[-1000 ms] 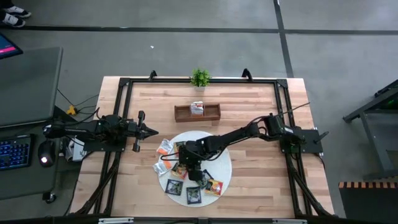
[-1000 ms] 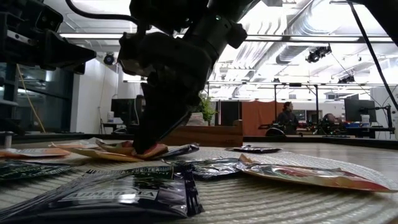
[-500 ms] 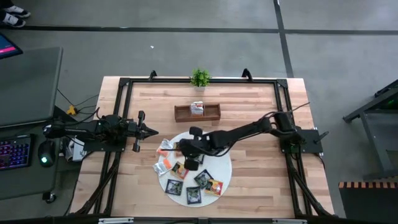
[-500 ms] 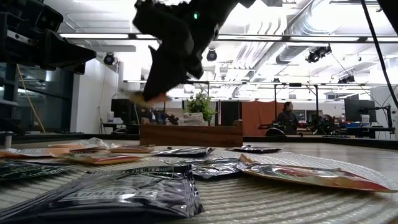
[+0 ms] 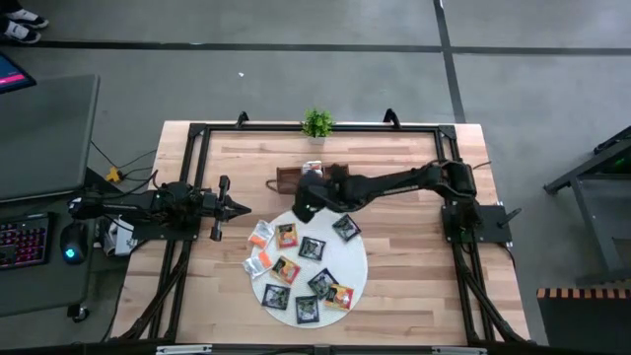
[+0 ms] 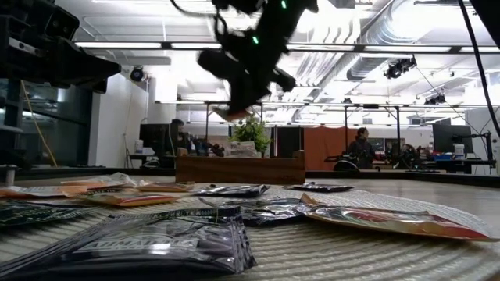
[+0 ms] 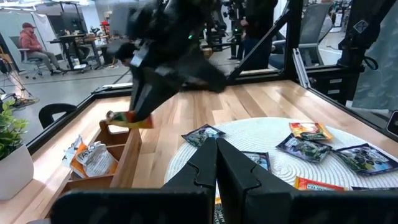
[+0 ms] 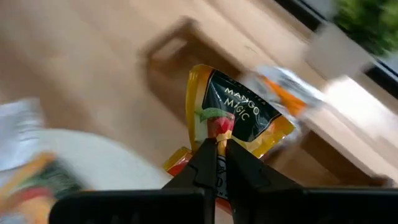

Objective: Pick & Place Tea
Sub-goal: Put the yellow tea bag into the right section of the wooden organizer

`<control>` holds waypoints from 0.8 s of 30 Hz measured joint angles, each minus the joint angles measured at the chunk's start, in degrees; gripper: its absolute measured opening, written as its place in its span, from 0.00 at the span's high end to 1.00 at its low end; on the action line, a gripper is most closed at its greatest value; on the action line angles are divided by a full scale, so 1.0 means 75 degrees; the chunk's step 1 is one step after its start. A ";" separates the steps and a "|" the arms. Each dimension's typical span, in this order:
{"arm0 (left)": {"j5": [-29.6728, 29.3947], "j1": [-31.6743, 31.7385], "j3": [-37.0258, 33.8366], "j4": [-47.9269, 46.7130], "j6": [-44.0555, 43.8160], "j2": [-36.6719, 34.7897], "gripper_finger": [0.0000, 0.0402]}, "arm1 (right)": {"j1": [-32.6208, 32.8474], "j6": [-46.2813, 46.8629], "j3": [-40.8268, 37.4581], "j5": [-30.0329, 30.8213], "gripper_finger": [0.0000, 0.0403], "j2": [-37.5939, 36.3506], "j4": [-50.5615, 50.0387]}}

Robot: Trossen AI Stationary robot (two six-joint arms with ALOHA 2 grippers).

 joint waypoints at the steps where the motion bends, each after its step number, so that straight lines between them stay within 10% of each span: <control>1: -0.0001 0.0000 0.0000 0.0000 0.0000 -0.0003 1.00 | -0.0070 0.0166 -0.0214 0.0078 0.97 -0.0077 0.0095; 24: 0.0001 0.0000 0.0000 0.0000 0.0001 -0.0003 1.00 | -0.0842 0.1255 -0.3169 0.1065 0.97 -0.1423 0.1508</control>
